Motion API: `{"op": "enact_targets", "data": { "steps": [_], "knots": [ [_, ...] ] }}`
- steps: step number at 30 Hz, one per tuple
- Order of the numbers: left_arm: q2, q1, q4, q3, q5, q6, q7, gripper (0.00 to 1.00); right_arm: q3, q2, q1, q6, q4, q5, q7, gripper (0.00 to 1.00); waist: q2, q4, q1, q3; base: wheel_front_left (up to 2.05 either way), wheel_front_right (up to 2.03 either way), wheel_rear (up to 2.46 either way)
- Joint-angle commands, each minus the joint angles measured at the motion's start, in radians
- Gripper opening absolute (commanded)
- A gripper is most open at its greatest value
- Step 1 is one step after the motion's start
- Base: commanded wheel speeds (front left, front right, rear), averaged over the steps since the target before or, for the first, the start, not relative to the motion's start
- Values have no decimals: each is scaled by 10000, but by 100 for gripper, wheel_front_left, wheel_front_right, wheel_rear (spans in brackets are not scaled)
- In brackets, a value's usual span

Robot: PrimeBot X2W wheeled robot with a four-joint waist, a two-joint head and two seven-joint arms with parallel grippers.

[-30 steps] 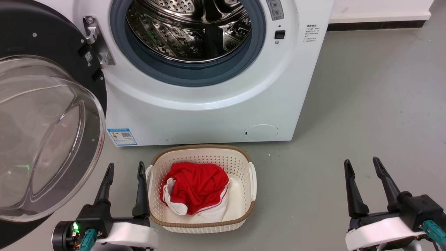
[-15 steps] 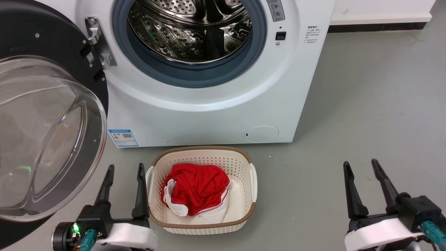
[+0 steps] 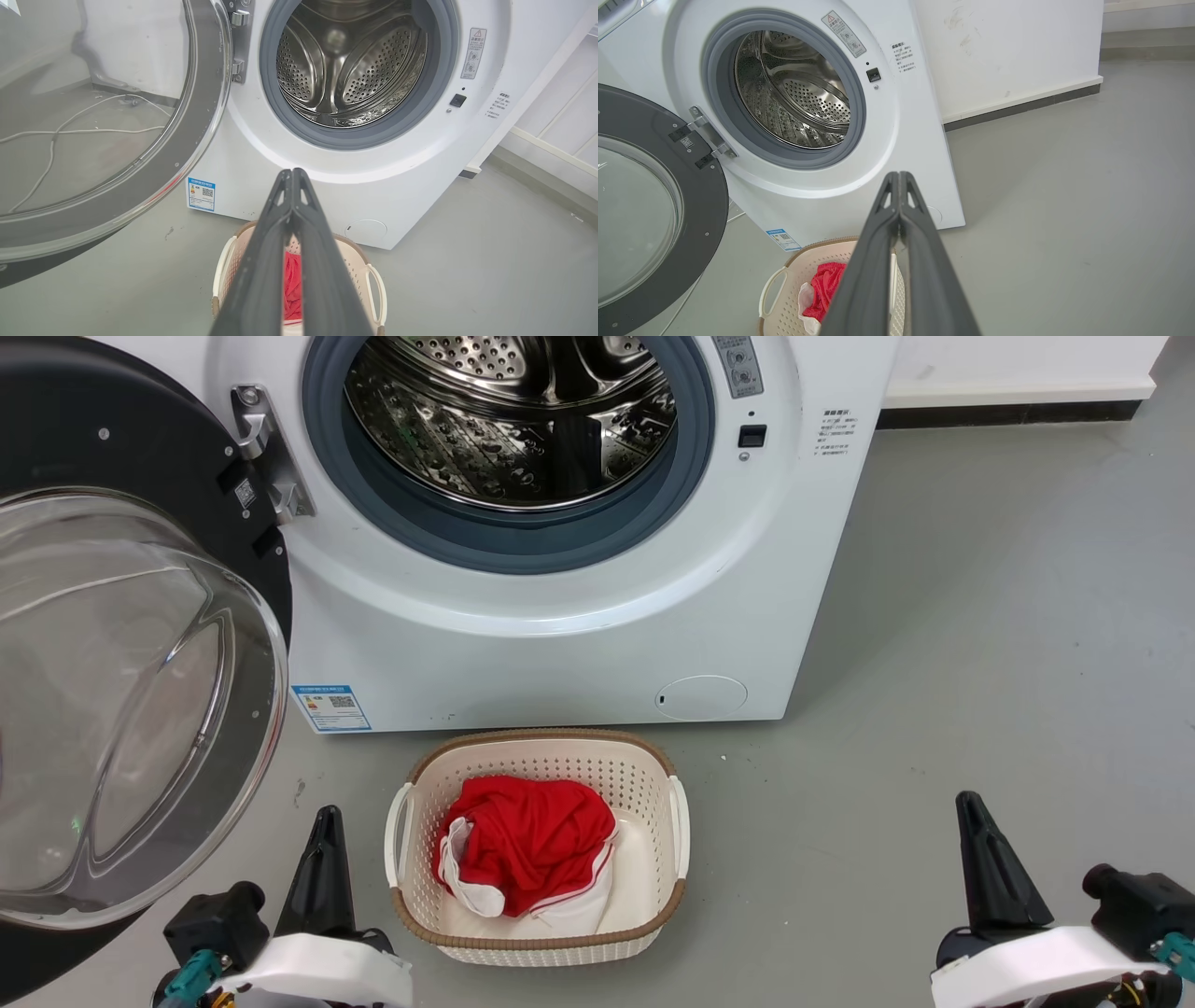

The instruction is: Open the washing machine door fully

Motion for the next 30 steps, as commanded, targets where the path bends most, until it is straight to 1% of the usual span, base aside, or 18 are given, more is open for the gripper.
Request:
{"op": "enact_targets", "data": {
  "steps": [1,17,19,30],
  "knots": [
    [-15,-272,-92,107,-552,-69,108,0,-12,-95,-342,-1,-55,607,93,0,0,1,0,-9,0,0,0],
    [-59,-514,198,362,-3241,-375,773,0,-81,-212,-650,-2,334,3434,533,0,0,10,0,-84,0,0,0],
    [-62,-530,213,377,-3395,-393,811,0,-87,-216,-669,-2,356,3593,561,0,0,10,0,-89,0,0,0],
    [-88,-667,389,526,-4965,-569,1212,0,-160,-256,-835,-2,578,5216,846,0,0,17,0,-141,0,0,0]
  ]
}}
